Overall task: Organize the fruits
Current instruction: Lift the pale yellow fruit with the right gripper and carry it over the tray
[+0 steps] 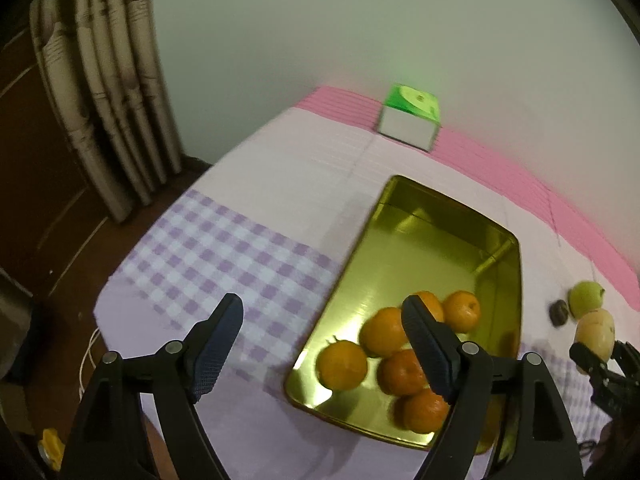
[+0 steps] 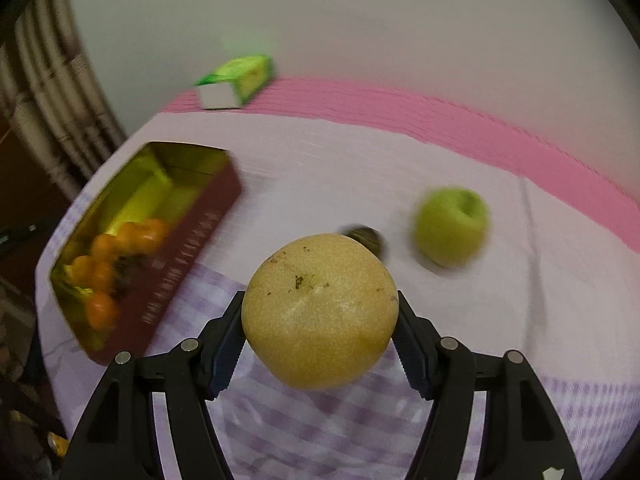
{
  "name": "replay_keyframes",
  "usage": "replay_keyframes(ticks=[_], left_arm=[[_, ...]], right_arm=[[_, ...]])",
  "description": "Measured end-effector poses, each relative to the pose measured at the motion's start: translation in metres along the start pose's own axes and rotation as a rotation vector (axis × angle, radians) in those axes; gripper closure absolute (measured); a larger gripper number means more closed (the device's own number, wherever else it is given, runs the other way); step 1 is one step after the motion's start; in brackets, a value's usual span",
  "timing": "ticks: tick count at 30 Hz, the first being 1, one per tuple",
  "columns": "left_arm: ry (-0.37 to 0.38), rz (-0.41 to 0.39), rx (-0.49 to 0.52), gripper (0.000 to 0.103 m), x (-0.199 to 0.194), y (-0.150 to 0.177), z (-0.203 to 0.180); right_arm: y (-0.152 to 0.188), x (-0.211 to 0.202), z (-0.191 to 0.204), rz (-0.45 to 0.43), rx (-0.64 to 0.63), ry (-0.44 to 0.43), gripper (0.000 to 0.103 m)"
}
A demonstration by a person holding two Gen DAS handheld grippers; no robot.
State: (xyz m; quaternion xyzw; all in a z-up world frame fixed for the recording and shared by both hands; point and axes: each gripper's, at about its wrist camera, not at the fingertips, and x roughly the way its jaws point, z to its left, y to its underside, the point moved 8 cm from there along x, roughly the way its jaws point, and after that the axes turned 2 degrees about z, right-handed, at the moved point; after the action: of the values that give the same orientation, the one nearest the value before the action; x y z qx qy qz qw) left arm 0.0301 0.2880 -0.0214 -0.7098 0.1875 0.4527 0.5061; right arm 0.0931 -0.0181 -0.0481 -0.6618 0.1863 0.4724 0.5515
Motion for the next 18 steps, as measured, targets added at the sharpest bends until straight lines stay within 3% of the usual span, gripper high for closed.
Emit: replay_keyframes(ticks=[10,18], left_arm=[[-0.046,0.008,-0.054,0.021,-0.001,0.000,0.022],[-0.071,0.020,-0.089,0.021,-0.003,0.003,0.034]], right_arm=[[-0.035,0.013,0.099,-0.016,-0.182,-0.111,0.039],[-0.044,0.030,0.141,0.003,-0.271,-0.150,0.039]])
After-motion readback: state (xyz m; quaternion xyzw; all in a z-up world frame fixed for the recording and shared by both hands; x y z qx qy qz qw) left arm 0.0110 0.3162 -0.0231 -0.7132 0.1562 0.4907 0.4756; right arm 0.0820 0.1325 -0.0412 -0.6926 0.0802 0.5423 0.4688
